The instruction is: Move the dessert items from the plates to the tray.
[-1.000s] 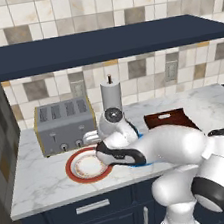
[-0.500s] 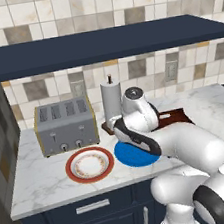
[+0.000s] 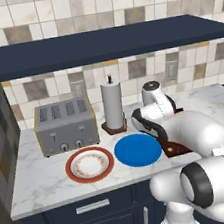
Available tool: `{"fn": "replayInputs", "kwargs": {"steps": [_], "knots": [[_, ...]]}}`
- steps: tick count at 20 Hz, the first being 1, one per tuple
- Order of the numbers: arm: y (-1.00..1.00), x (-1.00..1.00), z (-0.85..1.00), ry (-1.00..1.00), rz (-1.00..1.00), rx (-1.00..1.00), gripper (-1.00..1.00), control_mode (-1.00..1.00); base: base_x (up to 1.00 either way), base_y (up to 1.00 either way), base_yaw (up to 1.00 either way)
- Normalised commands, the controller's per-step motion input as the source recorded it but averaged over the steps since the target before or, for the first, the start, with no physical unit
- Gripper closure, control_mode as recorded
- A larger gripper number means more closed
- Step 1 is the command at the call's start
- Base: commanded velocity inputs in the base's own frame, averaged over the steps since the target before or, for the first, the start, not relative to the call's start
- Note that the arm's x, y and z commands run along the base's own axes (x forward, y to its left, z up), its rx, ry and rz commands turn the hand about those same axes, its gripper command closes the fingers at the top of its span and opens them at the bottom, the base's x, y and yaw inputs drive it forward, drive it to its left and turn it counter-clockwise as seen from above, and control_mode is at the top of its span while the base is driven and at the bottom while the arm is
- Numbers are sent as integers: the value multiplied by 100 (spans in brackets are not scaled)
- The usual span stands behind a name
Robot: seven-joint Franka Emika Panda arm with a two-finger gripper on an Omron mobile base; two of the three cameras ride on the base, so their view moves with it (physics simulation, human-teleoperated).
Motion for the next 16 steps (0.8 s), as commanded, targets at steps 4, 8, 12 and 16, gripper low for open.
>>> {"fn": "replayInputs", "kwargs": {"steps": [4, 8, 12, 16], "knots": [[-100, 8, -33, 6, -12, 1, 100, -100, 0, 0, 0], [-100, 6, -9, 7, -13, 3, 100, -100, 0, 0, 0], [-100, 0, -18, 5, -6, 7, 100, -100, 0, 0, 0], [-34, 0, -26, 2, 0, 9, 100, -100, 0, 0, 0]]}}
